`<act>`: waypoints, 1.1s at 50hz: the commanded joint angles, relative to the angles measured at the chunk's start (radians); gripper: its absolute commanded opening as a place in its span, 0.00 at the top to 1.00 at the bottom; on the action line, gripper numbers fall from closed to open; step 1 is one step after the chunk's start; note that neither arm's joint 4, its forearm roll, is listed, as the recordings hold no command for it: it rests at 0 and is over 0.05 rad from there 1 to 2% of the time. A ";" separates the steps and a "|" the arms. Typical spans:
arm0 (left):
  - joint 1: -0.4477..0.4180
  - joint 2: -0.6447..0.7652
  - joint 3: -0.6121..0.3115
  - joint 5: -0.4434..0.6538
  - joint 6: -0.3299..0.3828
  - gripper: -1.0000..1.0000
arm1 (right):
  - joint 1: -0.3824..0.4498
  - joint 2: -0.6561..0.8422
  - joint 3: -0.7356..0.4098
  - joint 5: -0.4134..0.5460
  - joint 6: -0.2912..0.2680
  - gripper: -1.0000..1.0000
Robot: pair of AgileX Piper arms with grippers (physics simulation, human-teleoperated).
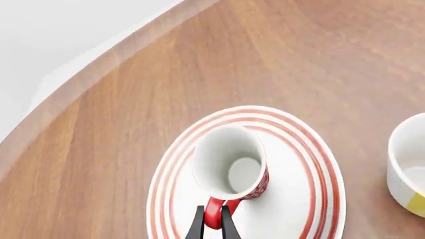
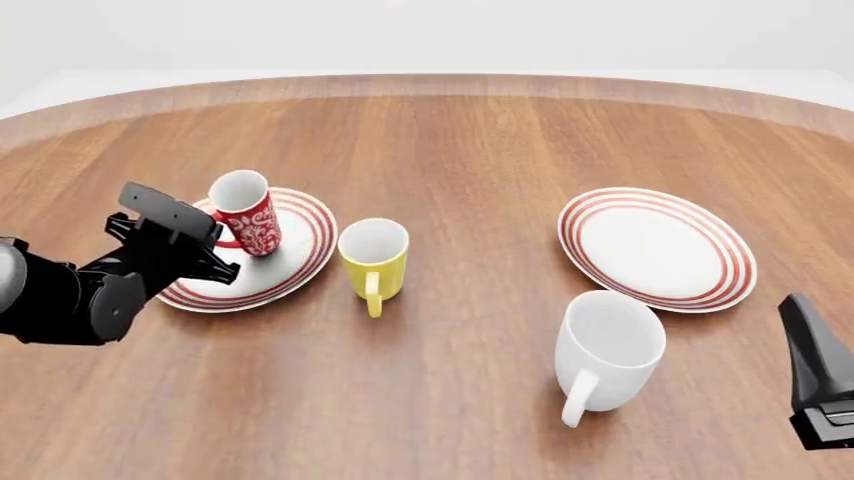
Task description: Put the red mug on the left plate.
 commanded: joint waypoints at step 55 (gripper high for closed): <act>-0.015 -0.020 0.037 -0.020 -0.023 0.00 | 0.000 0.000 0.000 0.000 0.000 0.00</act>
